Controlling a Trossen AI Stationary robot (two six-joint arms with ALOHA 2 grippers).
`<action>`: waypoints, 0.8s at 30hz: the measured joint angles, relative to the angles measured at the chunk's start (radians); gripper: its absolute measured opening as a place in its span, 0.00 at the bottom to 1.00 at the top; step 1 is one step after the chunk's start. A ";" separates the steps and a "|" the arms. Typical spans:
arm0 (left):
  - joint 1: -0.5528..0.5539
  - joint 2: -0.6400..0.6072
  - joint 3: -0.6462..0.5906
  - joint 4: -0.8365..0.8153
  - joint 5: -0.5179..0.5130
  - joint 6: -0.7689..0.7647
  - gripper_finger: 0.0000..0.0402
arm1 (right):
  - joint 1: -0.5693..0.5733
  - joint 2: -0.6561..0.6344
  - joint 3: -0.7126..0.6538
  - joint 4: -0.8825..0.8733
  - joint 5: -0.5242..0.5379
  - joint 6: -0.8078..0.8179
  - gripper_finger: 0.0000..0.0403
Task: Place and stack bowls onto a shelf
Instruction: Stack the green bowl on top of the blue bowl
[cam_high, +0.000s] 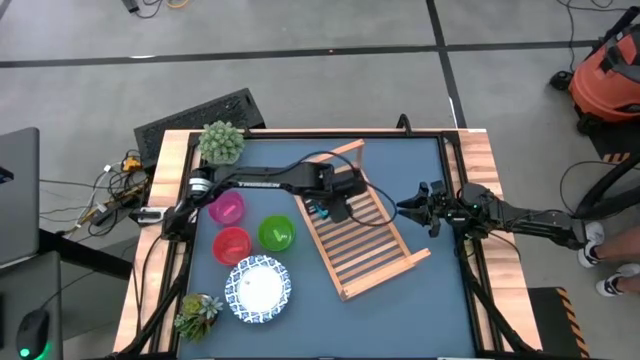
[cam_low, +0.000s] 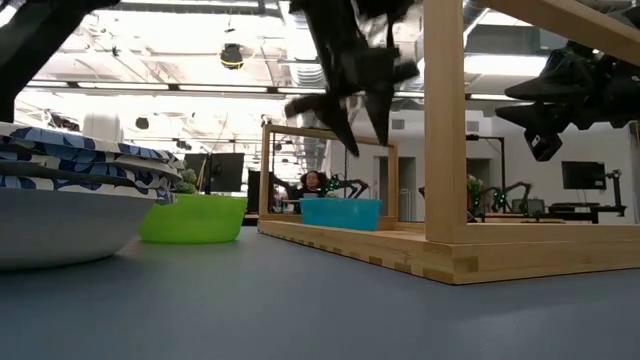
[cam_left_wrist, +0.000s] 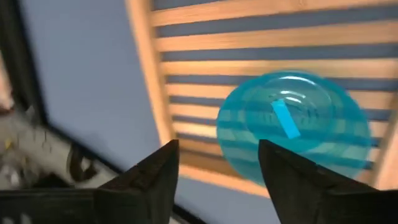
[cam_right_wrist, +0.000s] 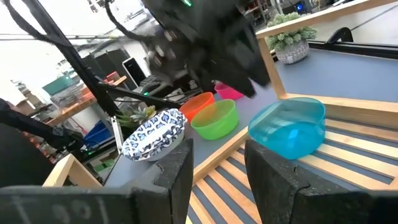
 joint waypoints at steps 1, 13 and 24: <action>-0.009 -0.019 0.000 -0.004 -0.015 -0.060 0.54 | 0.000 0.000 0.000 0.000 0.000 0.000 0.42; -0.074 -0.290 0.001 -0.368 -0.089 -1.371 0.57 | 0.000 0.000 0.000 0.000 0.000 0.095 0.42; -0.108 -0.397 -0.085 -0.620 -0.074 -2.539 0.57 | 0.000 0.001 0.000 0.000 0.004 0.132 0.42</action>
